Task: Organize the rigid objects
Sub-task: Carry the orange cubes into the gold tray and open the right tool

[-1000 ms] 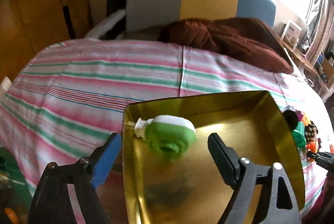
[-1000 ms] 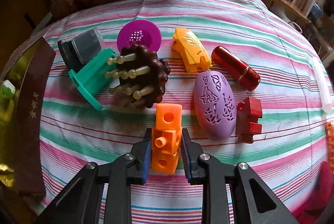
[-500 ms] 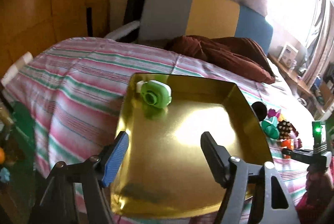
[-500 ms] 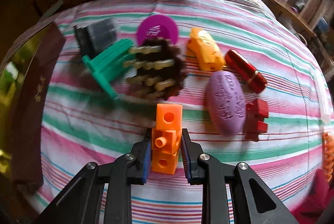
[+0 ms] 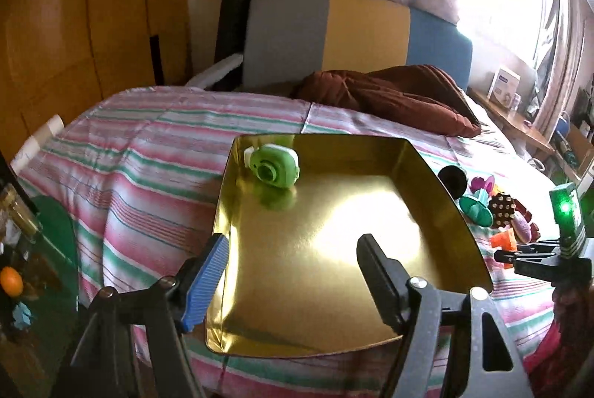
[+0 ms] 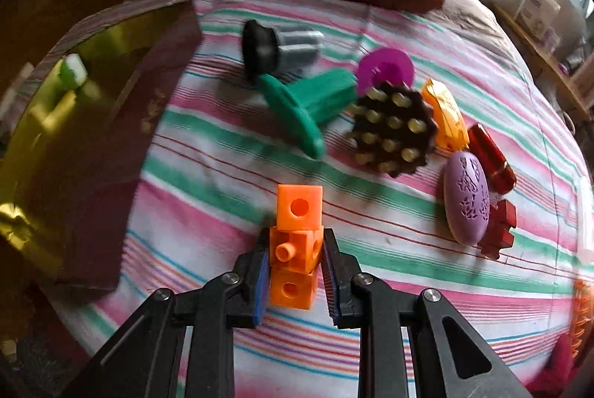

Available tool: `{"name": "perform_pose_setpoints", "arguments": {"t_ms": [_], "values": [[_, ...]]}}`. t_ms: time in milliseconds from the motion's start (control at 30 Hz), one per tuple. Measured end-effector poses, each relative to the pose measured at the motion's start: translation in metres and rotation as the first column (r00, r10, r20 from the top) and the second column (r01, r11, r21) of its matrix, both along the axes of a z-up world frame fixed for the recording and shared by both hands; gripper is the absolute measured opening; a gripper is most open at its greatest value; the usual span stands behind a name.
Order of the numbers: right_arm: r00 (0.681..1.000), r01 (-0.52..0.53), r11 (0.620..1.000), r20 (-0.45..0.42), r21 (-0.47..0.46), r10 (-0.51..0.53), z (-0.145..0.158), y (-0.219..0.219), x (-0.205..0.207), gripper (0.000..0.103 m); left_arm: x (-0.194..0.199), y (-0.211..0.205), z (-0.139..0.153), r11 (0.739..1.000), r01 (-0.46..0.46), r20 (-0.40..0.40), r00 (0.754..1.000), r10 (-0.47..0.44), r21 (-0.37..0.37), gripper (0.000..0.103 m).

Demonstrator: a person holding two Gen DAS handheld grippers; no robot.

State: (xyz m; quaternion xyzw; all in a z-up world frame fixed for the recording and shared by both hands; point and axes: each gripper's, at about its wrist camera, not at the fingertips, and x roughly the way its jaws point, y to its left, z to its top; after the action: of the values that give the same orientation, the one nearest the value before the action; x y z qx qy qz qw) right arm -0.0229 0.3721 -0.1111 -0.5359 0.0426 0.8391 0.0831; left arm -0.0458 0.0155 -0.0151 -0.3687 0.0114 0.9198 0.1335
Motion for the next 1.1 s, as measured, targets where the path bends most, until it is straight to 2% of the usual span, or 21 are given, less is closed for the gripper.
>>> {"name": "perform_pose_setpoints", "arguments": {"t_ms": [200, 367, 433, 600, 700, 800, 933, 1100], "values": [[0.994, -0.060, 0.998, -0.094, -0.012, 0.059, 0.041, -0.034, -0.005, 0.025, 0.002, -0.012, -0.004, 1.000, -0.029, 0.014, 0.999, 0.030, -0.011, 0.072], [0.968, -0.186, 0.982, -0.176, -0.040, 0.176, 0.073, -0.095, -0.033, 0.025, 0.000, -0.034, -0.009, 0.997, -0.076, 0.043, 0.996, 0.076, -0.005, 0.072], [0.957, -0.232, 0.972, -0.189, -0.043, 0.220, 0.077, -0.123, -0.047, 0.025, -0.001, -0.048, -0.011, 0.995, -0.103, 0.065, 0.993, 0.102, 0.011, 0.072], [0.938, -0.321, 0.945, -0.158, -0.056, 0.309, 0.064, -0.198, -0.093, 0.025, -0.002, -0.087, -0.015, 0.980, -0.192, 0.089, 0.978, 0.187, 0.057, 0.072], [0.925, -0.364, 0.931, -0.126, -0.027, 0.358, 0.047, -0.246, -0.116, 0.025, 0.000, -0.106, -0.013, 0.971, -0.233, 0.071, 0.971, 0.229, 0.054, 0.072], [0.913, -0.398, 0.917, -0.093, 0.017, 0.397, 0.027, -0.283, -0.133, 0.025, -0.005, -0.123, -0.016, 0.960, -0.272, 0.094, 0.960, 0.265, 0.068, 0.072], [0.919, -0.388, 0.921, -0.057, 0.042, 0.390, 0.010, -0.312, -0.151, 0.025, -0.010, -0.141, -0.026, 0.946, -0.310, 0.146, 0.944, 0.295, 0.097, 0.072], [0.935, -0.346, 0.933, -0.047, 0.093, 0.351, 0.004, -0.320, -0.168, 0.028, -0.010, -0.143, -0.028, 0.948, -0.299, 0.140, 0.949, 0.283, 0.108, 0.072]]}}
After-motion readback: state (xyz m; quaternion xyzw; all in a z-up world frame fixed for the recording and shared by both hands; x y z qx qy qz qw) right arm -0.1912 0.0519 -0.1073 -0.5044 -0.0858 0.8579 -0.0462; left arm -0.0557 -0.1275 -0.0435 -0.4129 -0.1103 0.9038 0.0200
